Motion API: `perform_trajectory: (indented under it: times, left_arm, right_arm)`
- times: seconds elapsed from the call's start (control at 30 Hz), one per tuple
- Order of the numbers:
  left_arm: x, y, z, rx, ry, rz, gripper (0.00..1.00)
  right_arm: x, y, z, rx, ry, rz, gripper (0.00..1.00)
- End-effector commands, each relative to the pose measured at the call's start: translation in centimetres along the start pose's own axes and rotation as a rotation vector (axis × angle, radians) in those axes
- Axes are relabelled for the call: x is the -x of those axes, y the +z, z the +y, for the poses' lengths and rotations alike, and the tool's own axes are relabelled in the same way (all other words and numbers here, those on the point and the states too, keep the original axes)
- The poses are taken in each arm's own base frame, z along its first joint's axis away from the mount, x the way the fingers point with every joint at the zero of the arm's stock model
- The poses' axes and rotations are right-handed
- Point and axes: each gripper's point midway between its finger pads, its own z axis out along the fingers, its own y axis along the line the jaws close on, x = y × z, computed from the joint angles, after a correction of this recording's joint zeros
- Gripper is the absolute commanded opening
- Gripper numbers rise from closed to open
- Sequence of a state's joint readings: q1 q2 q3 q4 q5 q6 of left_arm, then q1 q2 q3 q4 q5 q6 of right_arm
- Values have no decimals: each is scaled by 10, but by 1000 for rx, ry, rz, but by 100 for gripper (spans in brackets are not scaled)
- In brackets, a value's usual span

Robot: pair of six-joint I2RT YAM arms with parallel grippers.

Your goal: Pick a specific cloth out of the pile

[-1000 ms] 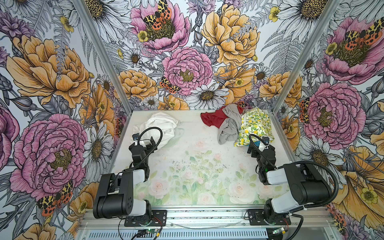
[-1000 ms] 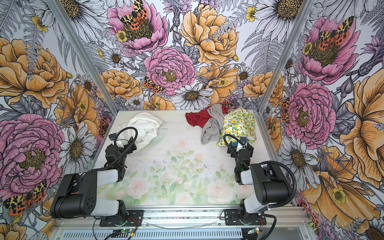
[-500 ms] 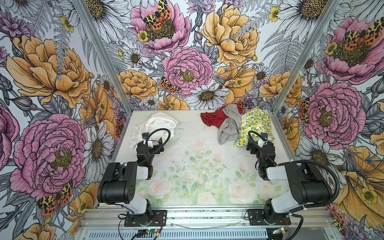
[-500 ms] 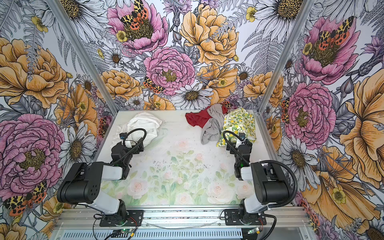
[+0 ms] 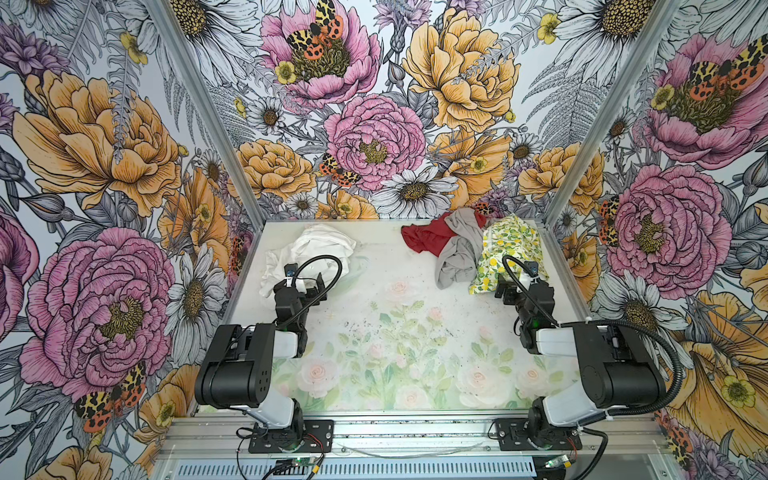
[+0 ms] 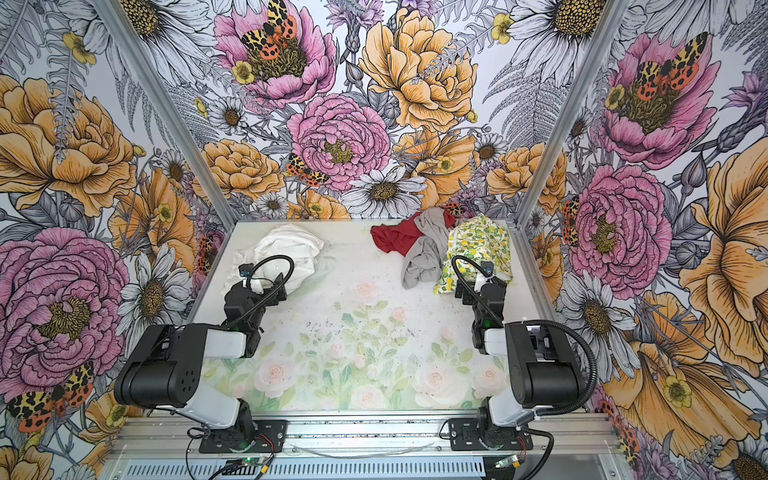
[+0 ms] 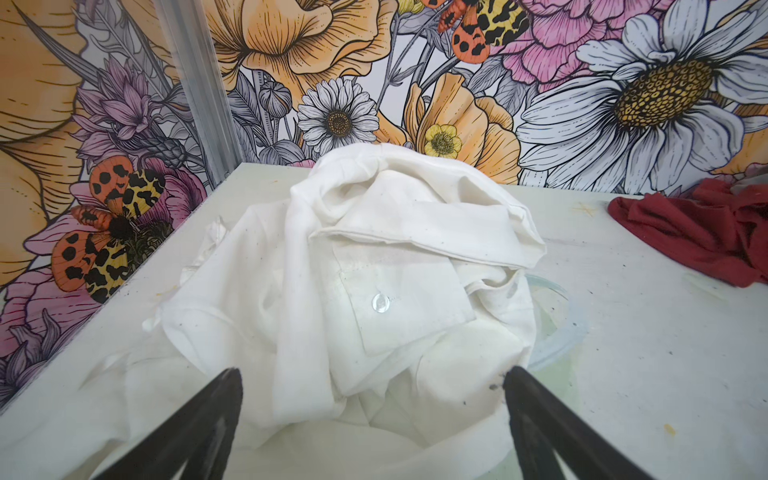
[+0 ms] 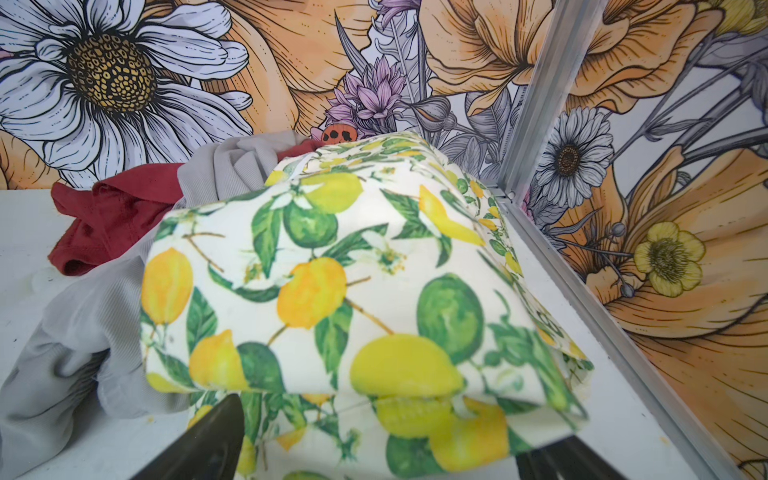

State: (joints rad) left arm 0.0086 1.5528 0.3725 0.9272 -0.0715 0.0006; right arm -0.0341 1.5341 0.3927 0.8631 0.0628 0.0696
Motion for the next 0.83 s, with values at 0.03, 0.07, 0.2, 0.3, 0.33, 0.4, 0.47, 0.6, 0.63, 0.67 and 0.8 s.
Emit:
perform_trajectory:
  times: [0.03, 0.07, 0.2, 0.3, 0.33, 0.4, 0.47, 0.6, 0.63, 0.67, 0.8]
  left_arm:
    - [5, 1, 1, 15, 12, -15, 99]
    - [6, 1, 1, 15, 13, -15, 99]
    - [6, 1, 2, 16, 12, -15, 99]
    - [6, 1, 2, 16, 13, -15, 99]
    - [6, 1, 1, 16, 13, -16, 99]
    - [6, 1, 2, 17, 11, -16, 99]
    - [5, 1, 2, 17, 13, -15, 99]
    - [6, 1, 2, 17, 13, -16, 99]
    - [6, 1, 1, 16, 12, -16, 99]
    - [6, 1, 1, 16, 13, -16, 99]
    - [5, 1, 2, 17, 13, -15, 99]
  right_arm:
    - [0, 1, 2, 13, 14, -3, 99]
    - [1, 0, 3, 13, 14, -4, 100]
    - [1, 1, 2, 13, 13, -4, 99]
    - [1, 1, 2, 13, 15, -4, 100]
    - [1, 1, 3, 14, 14, -3, 100]
    - [0, 0, 3, 14, 14, -3, 99]
    - [0, 0, 2, 13, 15, -3, 99]
    - [-1, 3, 3, 15, 12, 7, 99]
    - [1, 3, 3, 15, 14, 6, 99]
    - [0, 3, 3, 15, 11, 6, 100]
    - [1, 1, 3, 13, 13, -5, 100]
